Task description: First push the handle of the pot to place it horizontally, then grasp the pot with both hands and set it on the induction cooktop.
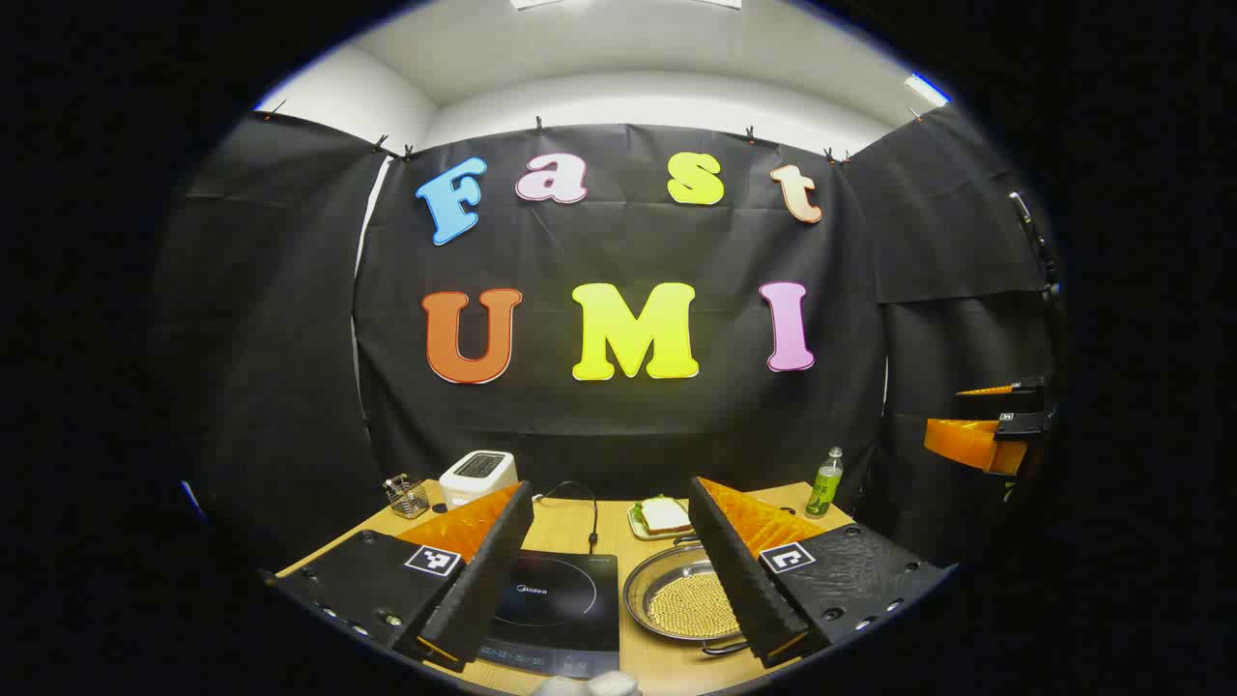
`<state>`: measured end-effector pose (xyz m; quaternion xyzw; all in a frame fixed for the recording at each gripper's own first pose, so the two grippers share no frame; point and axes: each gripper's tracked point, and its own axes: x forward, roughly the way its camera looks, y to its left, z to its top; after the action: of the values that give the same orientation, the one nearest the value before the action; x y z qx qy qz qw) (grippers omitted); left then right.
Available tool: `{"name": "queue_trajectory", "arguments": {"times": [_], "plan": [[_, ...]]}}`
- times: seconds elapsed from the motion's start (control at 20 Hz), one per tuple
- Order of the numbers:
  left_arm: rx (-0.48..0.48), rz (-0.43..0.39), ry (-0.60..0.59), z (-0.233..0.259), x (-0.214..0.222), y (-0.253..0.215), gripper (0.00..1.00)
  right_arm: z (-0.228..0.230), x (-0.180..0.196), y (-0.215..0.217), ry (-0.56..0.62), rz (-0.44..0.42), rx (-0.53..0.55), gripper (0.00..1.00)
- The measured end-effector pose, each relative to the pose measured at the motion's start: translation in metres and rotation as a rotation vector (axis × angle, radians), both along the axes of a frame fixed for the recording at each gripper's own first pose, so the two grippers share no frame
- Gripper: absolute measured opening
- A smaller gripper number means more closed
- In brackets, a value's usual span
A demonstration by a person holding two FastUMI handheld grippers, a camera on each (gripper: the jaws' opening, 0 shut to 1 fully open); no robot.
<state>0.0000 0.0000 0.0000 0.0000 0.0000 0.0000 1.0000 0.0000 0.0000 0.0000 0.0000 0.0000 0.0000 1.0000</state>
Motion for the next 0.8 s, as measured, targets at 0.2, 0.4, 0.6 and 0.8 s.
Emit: {"name": "queue_trajectory", "arguments": {"times": [0.2,0.4,0.6,0.8], "plan": [[0.007,0.009,-0.001,-0.003,-0.003,0.01,0.96,-0.001,0.001,0.008,0.003,0.016,-0.01,0.96],[0.01,0.013,0.001,-0.007,-0.008,0.012,0.96,-0.005,0.004,0.019,0.014,0.039,-0.014,0.96],[0.007,0.018,0.011,-0.011,-0.013,0.015,0.96,-0.008,0.013,0.037,0.019,0.077,-0.028,0.97],[0.026,0.029,0.01,-0.014,-0.02,0.017,0.96,-0.019,0.028,0.074,0.047,0.167,-0.034,0.97]]}}
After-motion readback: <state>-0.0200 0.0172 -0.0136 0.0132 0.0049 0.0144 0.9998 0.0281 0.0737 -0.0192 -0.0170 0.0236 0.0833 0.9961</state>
